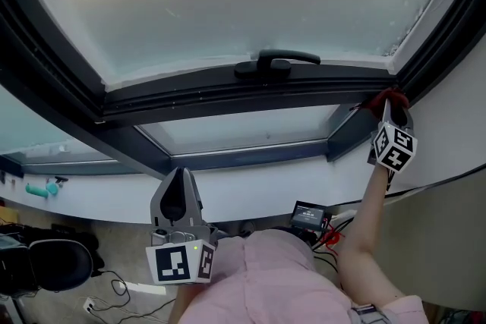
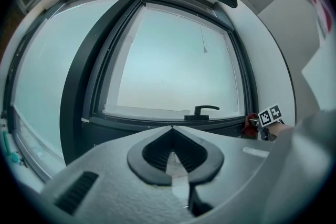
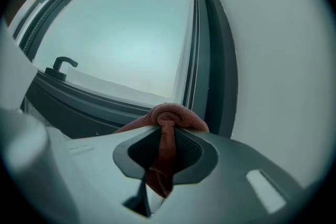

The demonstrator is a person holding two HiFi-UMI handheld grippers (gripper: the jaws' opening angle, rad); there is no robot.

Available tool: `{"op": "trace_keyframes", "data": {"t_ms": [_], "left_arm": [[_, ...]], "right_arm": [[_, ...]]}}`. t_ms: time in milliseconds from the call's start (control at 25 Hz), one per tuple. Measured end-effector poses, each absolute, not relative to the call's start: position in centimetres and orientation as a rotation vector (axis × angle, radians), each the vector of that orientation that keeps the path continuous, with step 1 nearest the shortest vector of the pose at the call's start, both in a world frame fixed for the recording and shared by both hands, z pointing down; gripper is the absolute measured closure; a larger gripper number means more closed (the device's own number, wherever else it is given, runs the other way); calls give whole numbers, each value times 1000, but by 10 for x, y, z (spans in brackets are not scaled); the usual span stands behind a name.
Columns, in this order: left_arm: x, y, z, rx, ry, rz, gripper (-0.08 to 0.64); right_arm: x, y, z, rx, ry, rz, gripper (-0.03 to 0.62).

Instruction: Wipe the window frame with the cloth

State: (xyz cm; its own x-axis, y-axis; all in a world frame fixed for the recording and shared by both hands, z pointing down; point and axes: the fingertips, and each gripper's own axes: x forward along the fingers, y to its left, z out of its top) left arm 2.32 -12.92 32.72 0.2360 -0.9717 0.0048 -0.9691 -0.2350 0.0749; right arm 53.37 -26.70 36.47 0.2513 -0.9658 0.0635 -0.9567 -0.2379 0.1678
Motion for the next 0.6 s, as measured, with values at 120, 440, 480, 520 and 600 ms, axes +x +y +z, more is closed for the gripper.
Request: {"op": "trace_keyframes", "data": {"t_ms": [120, 440, 480, 520, 600], "left_arm": [[24, -132, 327, 2426, -1892, -70, 563], [16, -131, 325, 2426, -1889, -81, 563], [14, -130, 325, 2425, -1888, -81, 563], [13, -129, 326, 2425, -1886, -81, 563], [10, -126, 327, 2424, -1885, -81, 563]], "right_arm": [[534, -268, 365, 2346, -1818, -76, 523], [519, -255, 353, 2352, -1815, -103, 523], [512, -251, 348, 2352, -1829, -120, 523], [503, -246, 343, 2349, -1847, -140, 523], [481, -237, 334, 2329, -1897, -184, 523]]}}
